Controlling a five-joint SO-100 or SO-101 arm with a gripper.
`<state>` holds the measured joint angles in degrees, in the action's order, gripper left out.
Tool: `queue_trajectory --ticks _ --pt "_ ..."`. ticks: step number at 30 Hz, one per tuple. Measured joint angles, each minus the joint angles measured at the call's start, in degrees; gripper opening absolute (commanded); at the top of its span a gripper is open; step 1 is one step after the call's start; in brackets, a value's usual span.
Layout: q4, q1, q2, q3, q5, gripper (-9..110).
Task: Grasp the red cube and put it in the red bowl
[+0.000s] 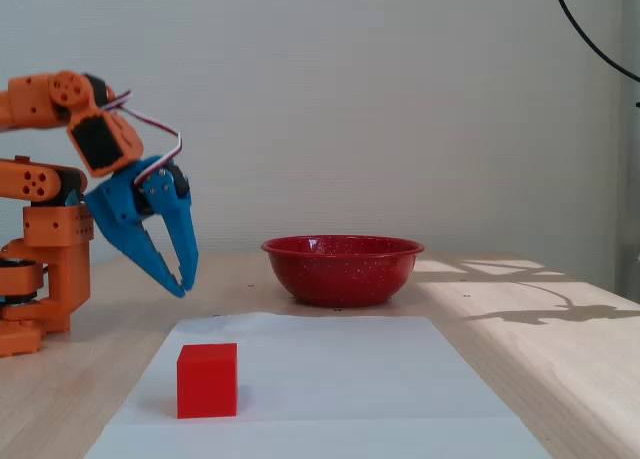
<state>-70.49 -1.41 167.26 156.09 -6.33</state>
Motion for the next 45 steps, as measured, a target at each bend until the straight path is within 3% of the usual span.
queue_trajectory --ticks 10,24,37,45 --pt "-14.4 -0.7 -21.0 -26.9 5.0 0" --pt "-28.1 -17.8 -50.0 -57.2 18.1 0" --pt "-32.1 -27.8 -70.0 -78.1 31.8 1" --pt "-32.7 -33.2 -83.1 -90.6 37.3 8"
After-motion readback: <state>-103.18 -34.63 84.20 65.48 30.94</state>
